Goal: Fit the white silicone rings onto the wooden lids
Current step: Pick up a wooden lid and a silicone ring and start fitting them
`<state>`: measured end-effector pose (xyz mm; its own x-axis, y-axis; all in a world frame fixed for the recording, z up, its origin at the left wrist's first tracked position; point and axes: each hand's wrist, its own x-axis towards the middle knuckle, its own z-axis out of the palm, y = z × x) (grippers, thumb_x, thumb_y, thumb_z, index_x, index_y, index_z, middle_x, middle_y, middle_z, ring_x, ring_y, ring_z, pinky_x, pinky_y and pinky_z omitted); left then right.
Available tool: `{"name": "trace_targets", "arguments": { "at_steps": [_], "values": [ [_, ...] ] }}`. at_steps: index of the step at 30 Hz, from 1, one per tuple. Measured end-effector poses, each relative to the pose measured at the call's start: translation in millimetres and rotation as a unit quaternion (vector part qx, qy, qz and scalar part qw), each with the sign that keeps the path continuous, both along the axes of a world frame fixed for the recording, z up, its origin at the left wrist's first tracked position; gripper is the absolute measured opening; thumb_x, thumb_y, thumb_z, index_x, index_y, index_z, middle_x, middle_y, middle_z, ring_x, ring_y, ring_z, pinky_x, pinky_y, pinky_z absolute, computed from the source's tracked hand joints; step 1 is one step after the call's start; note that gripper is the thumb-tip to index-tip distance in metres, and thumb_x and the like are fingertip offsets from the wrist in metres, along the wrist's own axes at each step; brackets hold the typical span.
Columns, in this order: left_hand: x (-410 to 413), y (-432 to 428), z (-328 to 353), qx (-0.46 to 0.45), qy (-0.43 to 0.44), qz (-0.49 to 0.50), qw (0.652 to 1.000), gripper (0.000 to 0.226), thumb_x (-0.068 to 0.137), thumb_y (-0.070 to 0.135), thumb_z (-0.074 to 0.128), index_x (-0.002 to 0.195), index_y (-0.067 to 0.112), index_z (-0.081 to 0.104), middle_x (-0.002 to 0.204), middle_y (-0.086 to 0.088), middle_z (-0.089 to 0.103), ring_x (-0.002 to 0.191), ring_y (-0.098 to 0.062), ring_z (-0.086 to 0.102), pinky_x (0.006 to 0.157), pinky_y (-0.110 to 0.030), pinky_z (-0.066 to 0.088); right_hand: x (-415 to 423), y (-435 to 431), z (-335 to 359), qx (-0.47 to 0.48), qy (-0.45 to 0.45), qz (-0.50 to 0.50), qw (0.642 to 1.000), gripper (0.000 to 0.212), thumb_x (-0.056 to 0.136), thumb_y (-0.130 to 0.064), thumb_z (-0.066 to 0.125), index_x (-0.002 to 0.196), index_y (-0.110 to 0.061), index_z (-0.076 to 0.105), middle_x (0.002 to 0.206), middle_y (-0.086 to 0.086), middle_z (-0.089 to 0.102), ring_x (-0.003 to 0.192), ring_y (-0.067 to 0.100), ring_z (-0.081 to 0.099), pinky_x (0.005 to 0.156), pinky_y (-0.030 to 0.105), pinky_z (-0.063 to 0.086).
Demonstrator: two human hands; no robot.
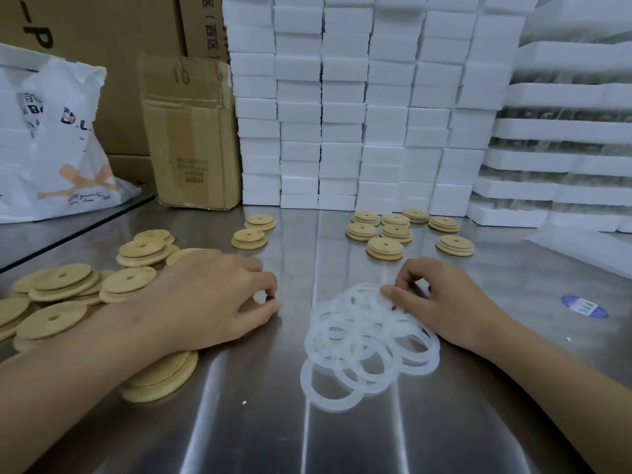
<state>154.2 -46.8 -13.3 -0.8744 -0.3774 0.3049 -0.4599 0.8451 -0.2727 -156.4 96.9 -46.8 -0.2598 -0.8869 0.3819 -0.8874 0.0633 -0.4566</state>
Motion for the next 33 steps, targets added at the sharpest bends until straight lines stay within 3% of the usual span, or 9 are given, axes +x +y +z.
{"name": "trace_targets", "arguments": {
  "at_steps": [4,8,13,19,22,24,27,30,33],
  "values": [
    [-2,0,-4,0.017,0.021,0.017,0.999,0.053,0.099,0.073,0.024,0.121,0.046,0.064,0.102,0.021,0.055,0.092,-0.006,0.060,0.074,-0.028,0.052,-1,2,-1,-0.008,-0.052,0.006,0.999,0.029,0.091,-0.051,0.075,0.079,-0.027,0.064,0.081,-0.014,0.068,0.073,0.002,0.061,0.067,0.027,0.044],
    [-2,7,1,0.111,0.107,-0.006,0.988,0.048,0.099,0.074,0.039,0.130,0.046,0.064,0.121,0.027,0.057,0.095,0.000,0.061,0.076,-0.020,0.048,1,7,3,-0.048,-0.090,0.012,0.995,0.021,0.087,-0.036,0.084,0.083,-0.028,0.065,0.086,-0.017,0.069,0.088,0.003,0.064,0.075,0.027,0.051],
    [11,11,6,0.033,-0.001,0.044,0.998,0.058,0.087,0.079,0.033,0.138,0.058,0.050,0.125,0.028,0.062,0.104,-0.004,0.060,0.086,-0.032,0.053,3,9,5,-0.124,-0.121,-0.006,0.985,0.018,0.090,-0.023,0.082,0.085,-0.026,0.065,0.086,-0.019,0.067,0.081,0.003,0.062,0.067,0.024,0.049],
    [5,18,2,0.194,0.078,0.017,0.978,0.054,0.092,0.068,0.057,0.144,0.054,0.051,0.132,0.037,0.054,0.120,0.012,0.051,0.098,-0.018,0.045,19,5,8,-0.194,-0.141,-0.011,0.971,0.017,0.092,-0.018,0.079,0.084,-0.027,0.067,0.085,-0.015,0.069,0.086,0.006,0.063,0.069,0.012,0.045],
    [-2,26,-9,0.137,0.082,0.049,0.986,0.074,0.088,0.083,0.043,0.154,0.049,0.044,0.135,0.029,0.063,0.124,0.000,0.056,0.098,-0.029,0.046,35,6,15,-0.213,-0.102,0.010,0.972,0.016,0.093,-0.018,0.078,0.087,-0.030,0.069,0.087,-0.019,0.070,0.089,0.004,0.065,0.077,0.006,0.043],
    [-5,27,-12,0.121,0.104,0.066,0.985,0.072,0.088,0.081,0.050,0.152,0.048,0.049,0.130,0.025,0.068,0.120,-0.004,0.061,0.090,-0.028,0.045,46,7,20,-0.196,-0.088,0.037,0.976,0.016,0.093,-0.017,0.079,0.090,-0.031,0.071,0.090,-0.021,0.072,0.094,0.001,0.066,0.081,0.004,0.041],
    [-6,27,-12,0.198,0.174,0.062,0.963,0.070,0.082,0.067,0.074,0.147,0.051,0.053,0.126,0.031,0.063,0.115,0.001,0.060,0.086,-0.018,0.044,62,10,25,-0.163,-0.078,0.078,0.980,0.016,0.093,-0.018,0.079,0.092,-0.034,0.073,0.094,-0.022,0.075,0.100,-0.002,0.068,0.087,0.004,0.039],
    [-9,25,-11,0.282,0.288,0.025,0.915,0.081,0.079,0.031,0.092,0.149,0.044,0.054,0.127,0.029,0.052,0.120,0.011,0.052,0.094,-0.002,0.039,76,13,30,-0.151,-0.090,0.108,0.979,0.012,0.094,-0.026,0.078,0.092,-0.037,0.073,0.096,-0.022,0.075,0.102,0.001,0.069,0.089,0.009,0.041],
    [-15,28,-6,0.356,0.368,0.021,0.859,0.085,0.077,0.010,0.094,0.148,0.037,0.058,0.131,0.017,0.056,0.117,0.002,0.063,0.095,-0.009,0.051,87,16,35,-0.142,-0.108,0.138,0.974,0.007,0.093,-0.032,0.077,0.090,-0.037,0.073,0.097,-0.021,0.075,0.105,0.005,0.069,0.093,0.025,0.045]
  ]
}}
